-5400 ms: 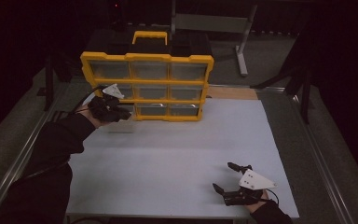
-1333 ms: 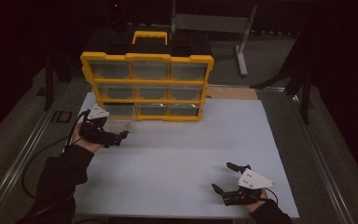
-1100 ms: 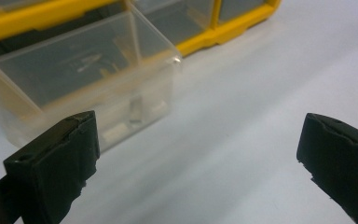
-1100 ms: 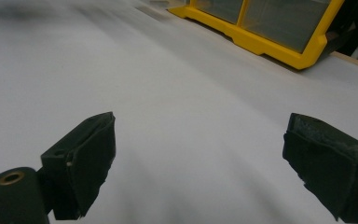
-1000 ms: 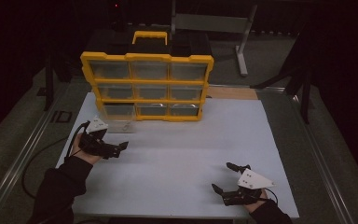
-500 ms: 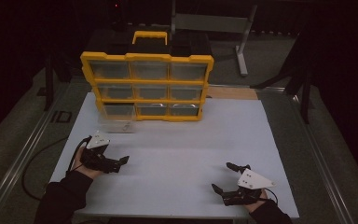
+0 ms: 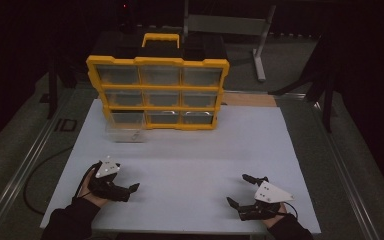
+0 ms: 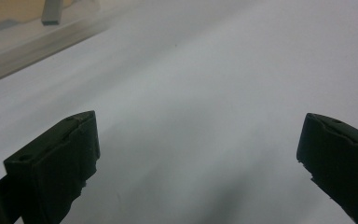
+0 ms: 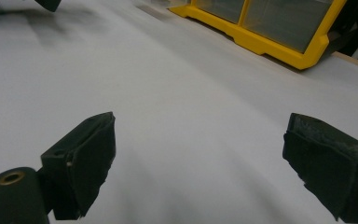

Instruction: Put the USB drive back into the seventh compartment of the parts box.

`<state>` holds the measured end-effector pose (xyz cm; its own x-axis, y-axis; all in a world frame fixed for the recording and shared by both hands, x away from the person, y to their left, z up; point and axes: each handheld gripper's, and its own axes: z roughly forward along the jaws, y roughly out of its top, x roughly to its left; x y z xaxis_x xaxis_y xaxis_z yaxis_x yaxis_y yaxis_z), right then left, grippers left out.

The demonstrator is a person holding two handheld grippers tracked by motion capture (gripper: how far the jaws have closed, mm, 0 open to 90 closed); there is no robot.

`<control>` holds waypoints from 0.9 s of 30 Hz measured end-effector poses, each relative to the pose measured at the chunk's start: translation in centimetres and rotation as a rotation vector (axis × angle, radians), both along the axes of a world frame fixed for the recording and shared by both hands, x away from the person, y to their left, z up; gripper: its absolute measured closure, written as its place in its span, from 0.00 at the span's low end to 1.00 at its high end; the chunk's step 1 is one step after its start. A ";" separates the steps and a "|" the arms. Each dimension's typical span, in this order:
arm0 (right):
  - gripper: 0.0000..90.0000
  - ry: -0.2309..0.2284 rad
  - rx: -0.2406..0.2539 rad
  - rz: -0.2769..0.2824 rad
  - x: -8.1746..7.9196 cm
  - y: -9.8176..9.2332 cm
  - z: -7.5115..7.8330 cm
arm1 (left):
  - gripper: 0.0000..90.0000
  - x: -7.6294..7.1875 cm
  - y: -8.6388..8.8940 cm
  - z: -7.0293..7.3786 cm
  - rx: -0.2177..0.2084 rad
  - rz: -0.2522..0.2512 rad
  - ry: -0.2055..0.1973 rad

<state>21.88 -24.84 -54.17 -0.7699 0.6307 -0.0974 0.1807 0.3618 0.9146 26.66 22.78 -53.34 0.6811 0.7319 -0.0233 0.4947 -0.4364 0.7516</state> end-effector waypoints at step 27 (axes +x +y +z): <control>0.11 -0.005 -0.005 0.005 0.0 -0.1 0.0 | 0.00 -1.4 0.8 -1.2 -0.014 0.007 -0.030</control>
